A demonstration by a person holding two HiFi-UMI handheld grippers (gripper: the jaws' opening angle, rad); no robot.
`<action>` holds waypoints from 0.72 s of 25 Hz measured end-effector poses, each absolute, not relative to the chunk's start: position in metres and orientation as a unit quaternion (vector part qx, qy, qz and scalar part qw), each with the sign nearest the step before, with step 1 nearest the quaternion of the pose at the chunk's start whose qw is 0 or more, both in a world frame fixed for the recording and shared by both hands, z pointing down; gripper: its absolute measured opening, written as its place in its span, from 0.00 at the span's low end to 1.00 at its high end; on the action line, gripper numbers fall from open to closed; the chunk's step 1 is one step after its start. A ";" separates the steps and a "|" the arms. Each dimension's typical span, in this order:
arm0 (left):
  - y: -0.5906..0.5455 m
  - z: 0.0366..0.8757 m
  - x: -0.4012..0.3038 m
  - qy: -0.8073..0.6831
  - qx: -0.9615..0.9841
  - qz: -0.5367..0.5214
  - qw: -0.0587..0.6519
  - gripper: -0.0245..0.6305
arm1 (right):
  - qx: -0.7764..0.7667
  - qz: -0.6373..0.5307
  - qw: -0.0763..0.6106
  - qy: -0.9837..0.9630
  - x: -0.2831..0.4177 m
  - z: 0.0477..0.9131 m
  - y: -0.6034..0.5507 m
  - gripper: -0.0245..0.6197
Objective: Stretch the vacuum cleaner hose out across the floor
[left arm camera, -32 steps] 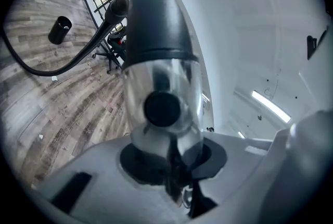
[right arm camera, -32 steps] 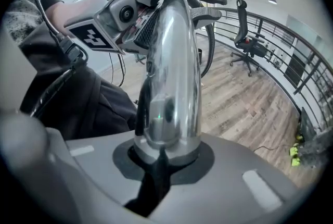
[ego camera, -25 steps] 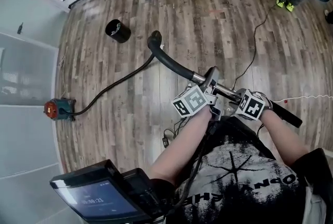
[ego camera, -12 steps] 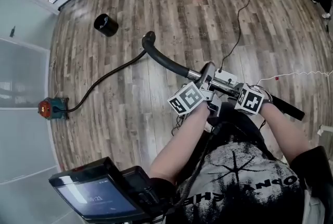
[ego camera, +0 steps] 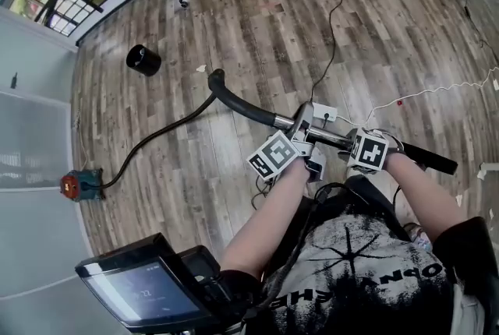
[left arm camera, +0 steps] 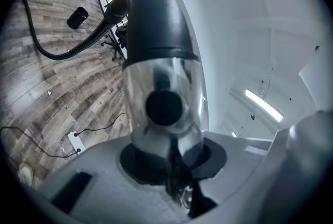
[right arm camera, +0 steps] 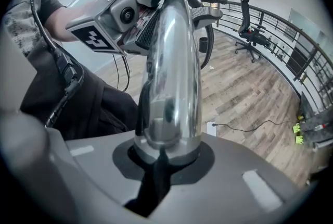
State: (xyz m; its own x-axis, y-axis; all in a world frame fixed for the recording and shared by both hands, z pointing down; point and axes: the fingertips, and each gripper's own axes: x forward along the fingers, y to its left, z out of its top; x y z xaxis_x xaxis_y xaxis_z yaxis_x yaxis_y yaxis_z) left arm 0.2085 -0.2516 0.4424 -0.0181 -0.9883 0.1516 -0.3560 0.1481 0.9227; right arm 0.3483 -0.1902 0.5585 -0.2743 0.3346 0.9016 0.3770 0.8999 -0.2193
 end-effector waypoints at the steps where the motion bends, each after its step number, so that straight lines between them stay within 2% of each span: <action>1: -0.256 0.445 0.217 -0.618 0.542 -0.359 0.441 0.16 | -0.225 -0.016 0.561 -0.797 0.358 0.560 -0.194 0.13; 13: -0.327 0.486 0.361 -0.636 0.484 -0.376 0.469 0.16 | -0.279 0.002 0.578 -0.767 0.514 0.582 -0.269 0.12; 18: -0.350 0.499 0.390 -0.638 0.469 -0.373 0.483 0.16 | -0.293 0.015 0.581 -0.759 0.545 0.588 -0.290 0.12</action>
State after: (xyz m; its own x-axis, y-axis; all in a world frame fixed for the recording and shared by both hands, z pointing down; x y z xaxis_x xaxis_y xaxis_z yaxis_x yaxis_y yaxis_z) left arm 0.3899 -0.3497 0.4995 -0.0929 -0.9595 0.2659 -0.2382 0.2807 0.9297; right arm 0.5446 -0.2902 0.5880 -0.1531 0.4621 0.8735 0.4267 0.8282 -0.3633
